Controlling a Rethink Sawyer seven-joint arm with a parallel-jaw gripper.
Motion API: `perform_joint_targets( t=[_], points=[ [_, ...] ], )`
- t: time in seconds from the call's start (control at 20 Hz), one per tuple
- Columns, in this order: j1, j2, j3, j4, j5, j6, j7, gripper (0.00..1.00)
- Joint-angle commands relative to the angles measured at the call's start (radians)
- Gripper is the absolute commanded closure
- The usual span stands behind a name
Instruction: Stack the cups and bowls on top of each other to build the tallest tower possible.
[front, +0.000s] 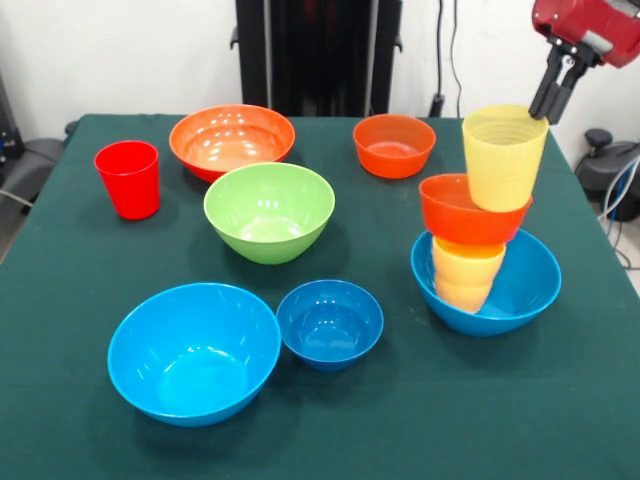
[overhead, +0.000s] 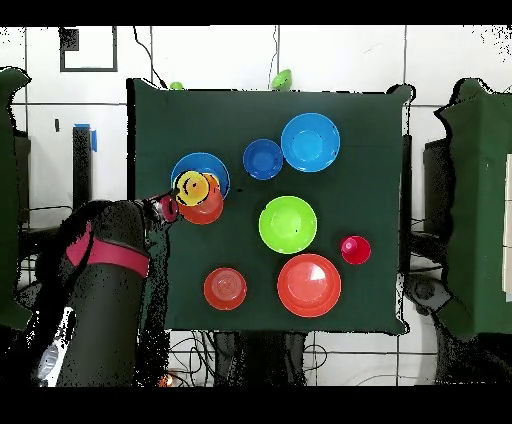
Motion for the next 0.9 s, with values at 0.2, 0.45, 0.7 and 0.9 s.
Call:
perform_joint_targets(
  t=[0.2,0.45,0.7,0.9],
  points=[
    [-0.093,-0.025,0.125,-0.065,0.019,0.107,-0.096,1.0],
    [-0.168,-0.034,0.164,-0.028,-0.014,0.065,-0.154,1.0],
    [-0.181,-0.027,0.17,0.0,-0.038,0.039,-0.132,1.0],
    [-0.184,-0.022,0.177,0.003,-0.046,0.038,-0.132,1.0]
  ],
)
